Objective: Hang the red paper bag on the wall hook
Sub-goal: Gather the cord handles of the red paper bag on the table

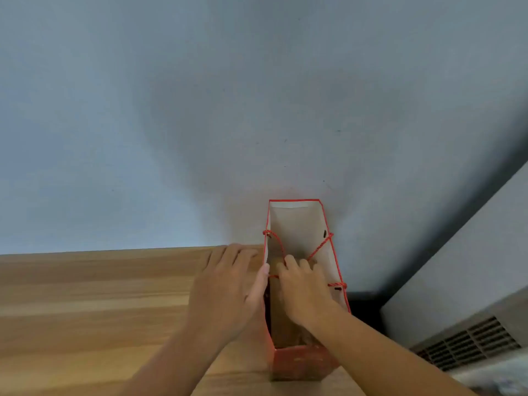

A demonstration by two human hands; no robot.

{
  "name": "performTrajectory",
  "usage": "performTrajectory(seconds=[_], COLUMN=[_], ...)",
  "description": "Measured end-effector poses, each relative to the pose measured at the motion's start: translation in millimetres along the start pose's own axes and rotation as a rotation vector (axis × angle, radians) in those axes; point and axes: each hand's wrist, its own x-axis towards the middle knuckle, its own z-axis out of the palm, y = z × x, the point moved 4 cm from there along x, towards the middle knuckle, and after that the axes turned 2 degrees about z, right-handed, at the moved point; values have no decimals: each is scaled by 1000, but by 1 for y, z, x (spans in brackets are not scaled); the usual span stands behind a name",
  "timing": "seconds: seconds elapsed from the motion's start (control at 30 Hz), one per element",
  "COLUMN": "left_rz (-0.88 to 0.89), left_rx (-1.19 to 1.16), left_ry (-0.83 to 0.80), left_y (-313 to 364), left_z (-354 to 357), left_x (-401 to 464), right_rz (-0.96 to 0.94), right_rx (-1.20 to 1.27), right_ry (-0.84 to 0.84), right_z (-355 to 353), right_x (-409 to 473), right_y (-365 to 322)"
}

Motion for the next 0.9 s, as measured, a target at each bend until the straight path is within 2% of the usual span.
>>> performTrajectory(seconds=[0.17, 0.67, 0.9], left_rz=[8, 26, 42], left_rx=[-22, -55, -59], left_ry=[23, 13, 15], left_y=[-7, 3, 11], left_z=[8, 20, 19], left_x=[7, 7, 6], right_rz=[51, 72, -5], right_rx=[-12, 37, 41], right_ry=[-85, -130, -42], right_z=[13, 6, -24], right_x=[7, 1, -7], right_y=[3, 7, 5])
